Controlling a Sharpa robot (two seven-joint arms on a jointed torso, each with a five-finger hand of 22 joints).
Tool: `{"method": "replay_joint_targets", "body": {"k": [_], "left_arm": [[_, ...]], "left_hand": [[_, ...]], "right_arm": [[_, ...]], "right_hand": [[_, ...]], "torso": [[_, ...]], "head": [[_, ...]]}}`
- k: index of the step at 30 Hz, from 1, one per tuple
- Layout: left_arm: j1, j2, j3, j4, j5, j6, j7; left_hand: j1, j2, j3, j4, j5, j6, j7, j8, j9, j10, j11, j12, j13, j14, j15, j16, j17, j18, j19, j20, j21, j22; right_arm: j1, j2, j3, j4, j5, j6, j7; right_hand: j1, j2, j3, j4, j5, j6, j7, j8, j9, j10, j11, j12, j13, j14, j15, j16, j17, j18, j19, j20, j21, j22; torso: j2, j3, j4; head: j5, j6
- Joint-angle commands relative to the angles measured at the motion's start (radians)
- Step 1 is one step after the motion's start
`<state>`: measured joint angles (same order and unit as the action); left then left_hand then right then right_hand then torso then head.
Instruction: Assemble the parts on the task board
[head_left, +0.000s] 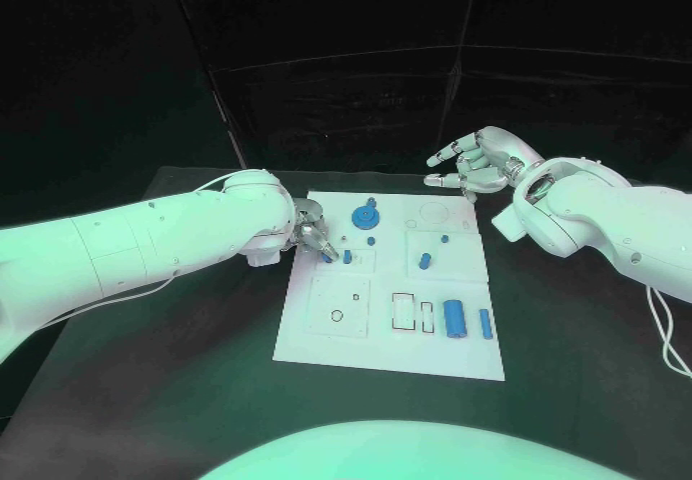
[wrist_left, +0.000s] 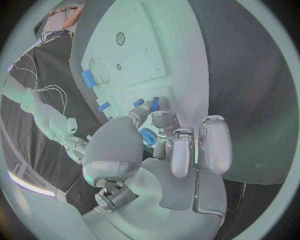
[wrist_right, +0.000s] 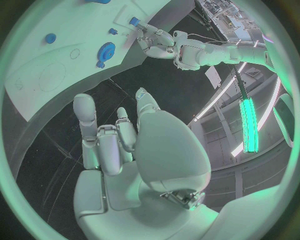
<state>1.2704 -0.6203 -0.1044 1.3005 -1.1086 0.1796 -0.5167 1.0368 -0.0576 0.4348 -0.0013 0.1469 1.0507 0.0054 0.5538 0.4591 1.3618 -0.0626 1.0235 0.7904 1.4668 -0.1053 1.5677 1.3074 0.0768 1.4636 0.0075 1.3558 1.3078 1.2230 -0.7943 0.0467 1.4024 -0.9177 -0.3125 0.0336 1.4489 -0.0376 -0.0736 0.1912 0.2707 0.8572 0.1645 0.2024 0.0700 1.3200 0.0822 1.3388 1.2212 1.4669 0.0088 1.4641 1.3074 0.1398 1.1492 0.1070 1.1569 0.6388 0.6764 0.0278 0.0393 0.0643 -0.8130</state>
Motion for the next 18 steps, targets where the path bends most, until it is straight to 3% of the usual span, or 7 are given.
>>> {"method": "replay_joint_targets", "body": {"k": [1,18], "left_arm": [[0.003,-0.001,0.000,0.001,-0.014,0.014,-0.004],[0.006,0.005,0.000,-0.006,-0.020,0.037,-0.007]], "left_hand": [[0.012,0.000,0.008,-0.003,0.005,0.010,0.001,-0.005,-0.001,0.010,0.002,0.007,0.005,0.104,-0.005,0.003,0.263,-0.018,0.032,-0.006,0.008,0.003],[-0.003,-0.004,0.006,0.007,0.004,0.018,0.002,-0.006,-0.002,0.017,0.003,0.013,0.015,0.104,-0.005,0.003,0.263,-0.019,0.034,-0.006,0.012,0.009]], "right_arm": [[0.002,0.001,0.001,0.001,0.002,0.003,0.010],[0.002,0.003,0.001,-0.001,0.002,0.003,0.010]], "right_hand": [[-0.007,0.004,-0.004,0.001,0.005,0.000,0.002,0.005,0.000,-0.003,-0.003,0.002,0.001,0.050,-0.008,-0.007,0.022,0.019,-0.005,0.000,-0.005,-0.001],[-0.008,0.004,-0.005,0.001,0.005,0.000,0.002,0.006,0.000,-0.004,-0.003,0.002,0.000,0.050,-0.008,-0.007,0.022,0.019,-0.004,-0.001,-0.005,0.000]], "torso": [[0.000,-0.0002,0.0012],[0.000,0.0000,-0.0006]], "head": [[0.001,0.001],[0.003,-0.001]]}}
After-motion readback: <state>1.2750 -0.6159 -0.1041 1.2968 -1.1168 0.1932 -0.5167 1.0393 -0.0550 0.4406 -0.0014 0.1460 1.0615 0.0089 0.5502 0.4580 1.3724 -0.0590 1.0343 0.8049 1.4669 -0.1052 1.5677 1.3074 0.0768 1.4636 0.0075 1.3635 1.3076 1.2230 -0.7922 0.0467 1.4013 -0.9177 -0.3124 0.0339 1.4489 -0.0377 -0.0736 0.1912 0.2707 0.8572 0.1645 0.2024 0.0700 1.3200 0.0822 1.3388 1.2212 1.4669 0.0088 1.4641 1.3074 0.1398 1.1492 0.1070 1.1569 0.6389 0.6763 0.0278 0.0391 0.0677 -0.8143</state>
